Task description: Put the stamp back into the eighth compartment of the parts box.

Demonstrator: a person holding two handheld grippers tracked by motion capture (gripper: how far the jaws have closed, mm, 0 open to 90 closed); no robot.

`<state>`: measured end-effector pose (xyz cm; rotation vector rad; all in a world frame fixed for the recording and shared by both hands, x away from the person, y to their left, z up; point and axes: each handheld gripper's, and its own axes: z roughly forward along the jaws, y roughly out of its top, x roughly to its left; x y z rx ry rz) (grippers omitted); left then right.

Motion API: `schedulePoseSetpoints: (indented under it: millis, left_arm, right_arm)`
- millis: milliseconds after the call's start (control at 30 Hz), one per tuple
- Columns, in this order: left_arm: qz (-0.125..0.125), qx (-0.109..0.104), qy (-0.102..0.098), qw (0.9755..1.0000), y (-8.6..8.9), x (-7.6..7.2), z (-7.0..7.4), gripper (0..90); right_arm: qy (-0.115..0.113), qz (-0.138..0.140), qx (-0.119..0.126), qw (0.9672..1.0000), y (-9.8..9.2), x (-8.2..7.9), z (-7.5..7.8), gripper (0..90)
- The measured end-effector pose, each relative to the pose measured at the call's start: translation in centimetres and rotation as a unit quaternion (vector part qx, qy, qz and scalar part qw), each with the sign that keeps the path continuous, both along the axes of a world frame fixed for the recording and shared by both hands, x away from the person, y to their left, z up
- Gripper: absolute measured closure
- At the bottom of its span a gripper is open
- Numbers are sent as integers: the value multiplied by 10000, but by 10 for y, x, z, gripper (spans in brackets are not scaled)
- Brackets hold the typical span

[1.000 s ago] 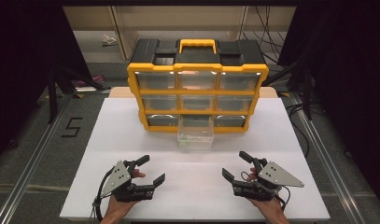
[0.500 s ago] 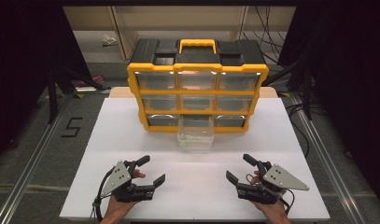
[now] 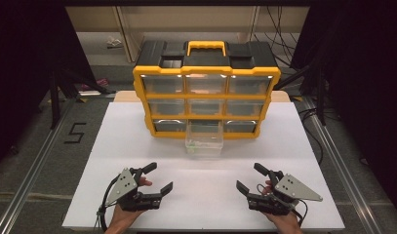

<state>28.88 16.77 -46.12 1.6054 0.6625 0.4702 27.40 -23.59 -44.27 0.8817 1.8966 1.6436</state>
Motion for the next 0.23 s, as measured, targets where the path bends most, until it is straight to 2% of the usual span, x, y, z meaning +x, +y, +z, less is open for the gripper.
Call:
schedulePoseSetpoints:
  millis: [233]
  left_arm:
    - [-3, 10, -4, 10000, 0, 0, 0, 162]
  right_arm:
    - [-39, -21, 11, 10000, -1, 0, 1, 184]
